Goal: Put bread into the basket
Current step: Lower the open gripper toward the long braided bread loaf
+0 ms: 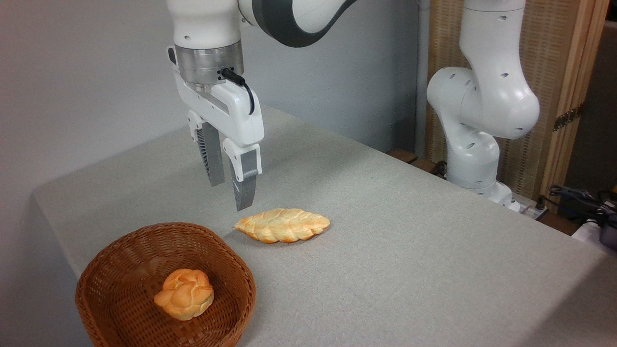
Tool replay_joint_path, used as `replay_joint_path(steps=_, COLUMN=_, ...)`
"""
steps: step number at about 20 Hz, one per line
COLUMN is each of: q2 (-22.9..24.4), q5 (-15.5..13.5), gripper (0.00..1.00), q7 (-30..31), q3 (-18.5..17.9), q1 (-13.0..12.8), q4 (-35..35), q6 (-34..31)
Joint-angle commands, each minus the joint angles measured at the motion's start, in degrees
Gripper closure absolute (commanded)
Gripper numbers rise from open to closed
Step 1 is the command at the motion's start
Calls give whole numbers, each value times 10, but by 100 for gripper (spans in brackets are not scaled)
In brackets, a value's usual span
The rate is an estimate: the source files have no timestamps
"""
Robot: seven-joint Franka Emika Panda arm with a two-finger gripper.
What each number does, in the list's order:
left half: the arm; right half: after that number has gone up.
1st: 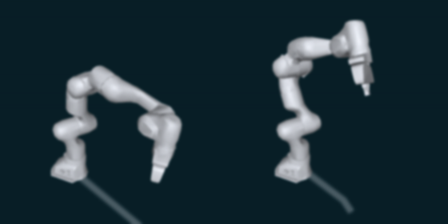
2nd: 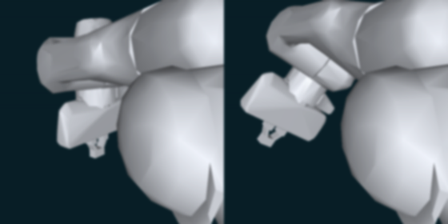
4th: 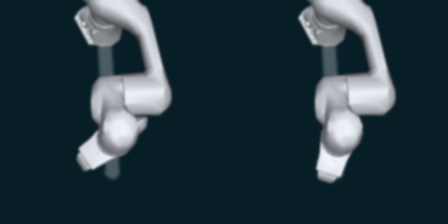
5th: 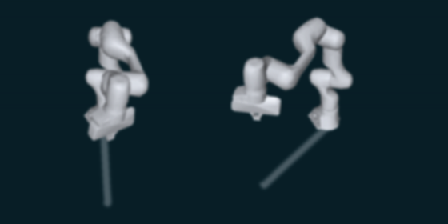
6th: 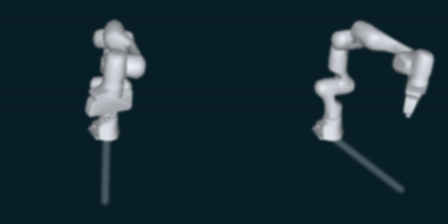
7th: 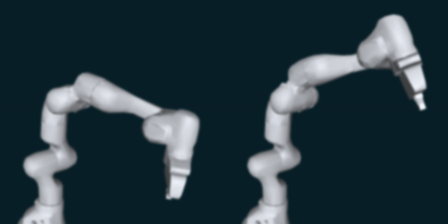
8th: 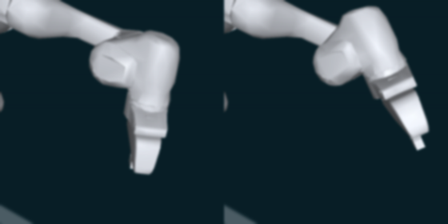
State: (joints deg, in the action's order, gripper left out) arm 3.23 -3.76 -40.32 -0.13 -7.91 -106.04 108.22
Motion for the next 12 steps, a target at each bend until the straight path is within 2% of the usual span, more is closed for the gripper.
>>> replay_joint_path(steps=1, q2=19, q5=0, gripper=0, q7=4, q3=2, q1=-5, q4=-20, q6=-17)
replay_joint_path(steps=7, q2=18, q5=0, gripper=0, q7=2, q3=2, q1=-11, q4=-25, q6=-14)
replay_joint_path(steps=12, q2=34, q5=5, gripper=0, q7=-11, q3=2, q1=-27, q4=-80, q6=24)
